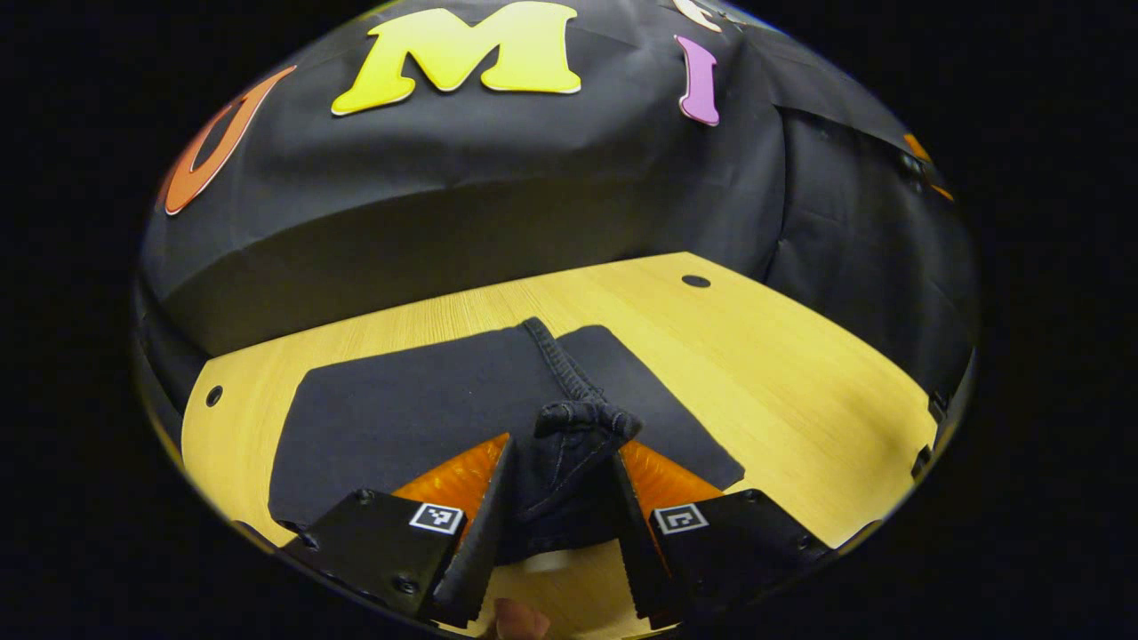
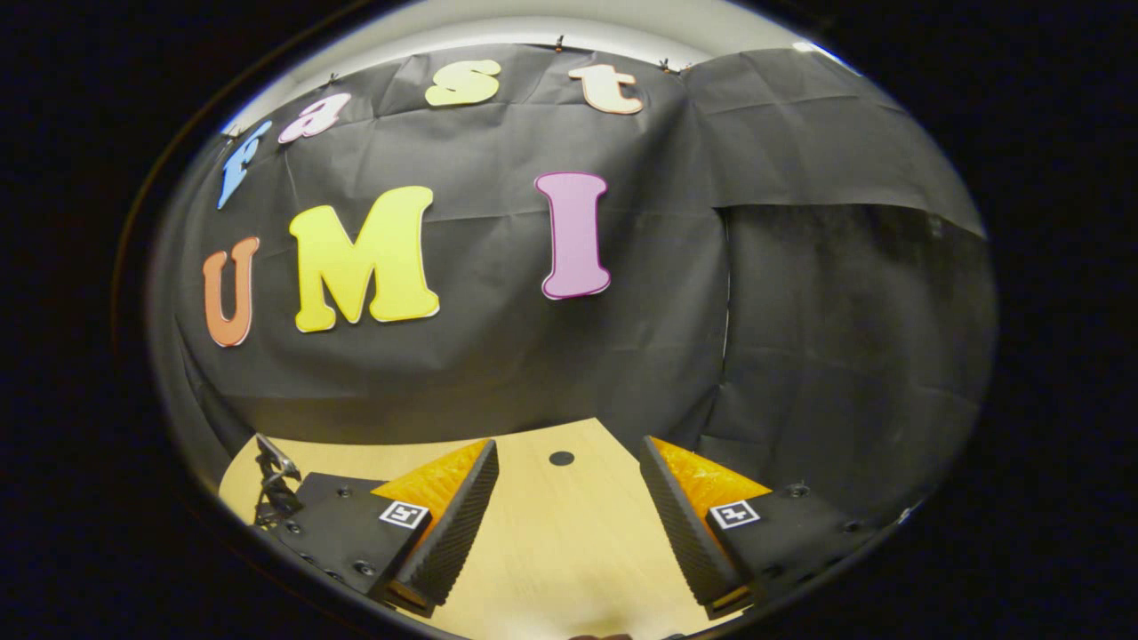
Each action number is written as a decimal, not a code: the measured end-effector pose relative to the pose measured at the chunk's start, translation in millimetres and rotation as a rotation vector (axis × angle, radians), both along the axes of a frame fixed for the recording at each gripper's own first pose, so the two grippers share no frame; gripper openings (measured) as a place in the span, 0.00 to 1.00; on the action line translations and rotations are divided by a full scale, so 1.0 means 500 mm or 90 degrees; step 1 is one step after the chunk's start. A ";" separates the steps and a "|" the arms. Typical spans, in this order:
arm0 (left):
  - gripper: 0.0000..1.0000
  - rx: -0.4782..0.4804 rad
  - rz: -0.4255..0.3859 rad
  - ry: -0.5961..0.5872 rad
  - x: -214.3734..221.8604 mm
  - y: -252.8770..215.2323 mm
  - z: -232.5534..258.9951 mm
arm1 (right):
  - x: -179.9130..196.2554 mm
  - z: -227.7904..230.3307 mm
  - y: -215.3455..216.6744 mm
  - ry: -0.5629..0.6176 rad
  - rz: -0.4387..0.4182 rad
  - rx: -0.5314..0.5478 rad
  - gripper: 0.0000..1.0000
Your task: Grasp the waist and the cuffs of the jeans and fold them to make the two legs overlap; first hold the waist and fold one-third of the jeans toward the cuffs, then hold the cuffs and fold the remaining one-third in the same direction to finish folding.
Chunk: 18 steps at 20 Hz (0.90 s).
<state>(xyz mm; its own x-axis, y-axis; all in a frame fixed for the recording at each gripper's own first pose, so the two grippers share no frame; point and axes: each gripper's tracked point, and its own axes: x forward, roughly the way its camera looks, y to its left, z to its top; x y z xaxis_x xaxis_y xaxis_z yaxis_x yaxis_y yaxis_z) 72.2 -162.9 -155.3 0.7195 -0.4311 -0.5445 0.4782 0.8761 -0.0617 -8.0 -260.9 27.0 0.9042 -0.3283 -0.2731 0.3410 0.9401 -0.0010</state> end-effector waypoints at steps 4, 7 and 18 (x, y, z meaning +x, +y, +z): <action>0.64 -0.081 0.033 -0.015 0.019 0.016 0.103 | 0.018 -0.025 0.024 0.011 0.018 0.008 0.99; 0.68 -0.147 0.042 -0.045 0.029 0.021 0.204 | 0.036 -0.031 0.050 0.011 0.037 0.014 0.99; 0.85 -0.168 0.143 -0.269 0.034 0.244 0.503 | 0.143 0.000 0.212 -0.041 0.138 0.035 0.99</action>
<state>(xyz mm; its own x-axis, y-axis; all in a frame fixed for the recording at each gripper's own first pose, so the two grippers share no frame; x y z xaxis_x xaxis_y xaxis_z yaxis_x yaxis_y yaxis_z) 89.0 -40.8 96.3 0.9426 -0.3237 -0.0821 0.3111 0.9406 -0.1360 63.5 -154.7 27.2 0.9683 -0.1104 -0.2242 0.1287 0.9893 0.0684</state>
